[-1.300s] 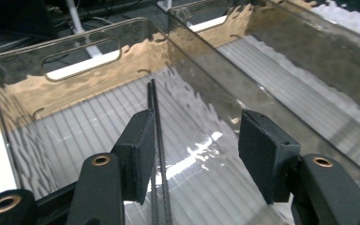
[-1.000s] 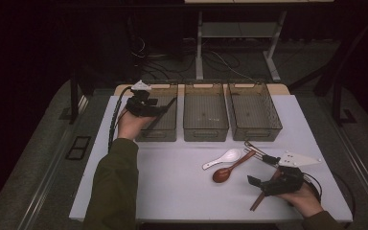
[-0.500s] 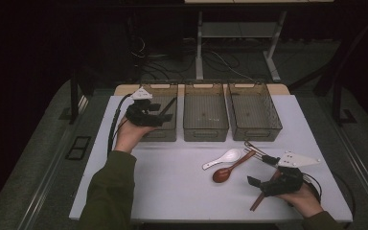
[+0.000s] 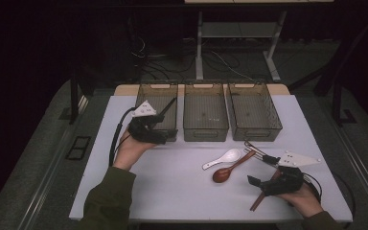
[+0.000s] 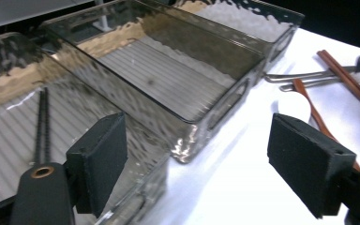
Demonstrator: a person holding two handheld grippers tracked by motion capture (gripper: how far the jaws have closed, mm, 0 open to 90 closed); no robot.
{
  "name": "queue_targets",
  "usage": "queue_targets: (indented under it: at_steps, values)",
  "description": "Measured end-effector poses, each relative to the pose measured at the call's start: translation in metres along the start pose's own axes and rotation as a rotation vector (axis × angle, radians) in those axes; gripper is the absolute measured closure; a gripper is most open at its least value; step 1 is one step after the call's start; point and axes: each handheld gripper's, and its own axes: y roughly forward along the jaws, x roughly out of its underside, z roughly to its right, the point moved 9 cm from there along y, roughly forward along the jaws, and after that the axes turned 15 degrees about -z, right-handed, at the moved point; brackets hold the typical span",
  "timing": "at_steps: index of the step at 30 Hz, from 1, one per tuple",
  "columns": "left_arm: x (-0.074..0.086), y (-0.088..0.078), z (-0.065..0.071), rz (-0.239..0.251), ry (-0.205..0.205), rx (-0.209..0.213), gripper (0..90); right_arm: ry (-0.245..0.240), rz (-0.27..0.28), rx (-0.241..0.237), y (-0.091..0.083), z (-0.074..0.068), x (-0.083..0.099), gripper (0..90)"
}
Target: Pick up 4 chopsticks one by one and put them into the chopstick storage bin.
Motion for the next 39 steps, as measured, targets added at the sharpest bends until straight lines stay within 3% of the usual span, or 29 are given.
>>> queue_targets:
  at_steps: [18,25,30,39]
  values:
    - [0.031,0.001,0.042,0.005,0.049,0.006,11.2,0.011,0.003,0.005,-0.003,0.001,0.001,1.0]
    - [0.054,0.001,0.057,-0.015,0.065,0.019,5.6,0.011,-0.006,0.009,-0.004,0.002,0.002,1.0]
    - [0.073,0.003,0.066,-0.04,0.063,0.062,0.0,0.015,-0.033,0.009,-0.004,0.002,0.003,1.0]
    - [0.104,-0.009,0.072,-0.045,0.058,0.049,0.0,0.021,-0.074,-0.005,-0.007,0.001,0.007,2.1]
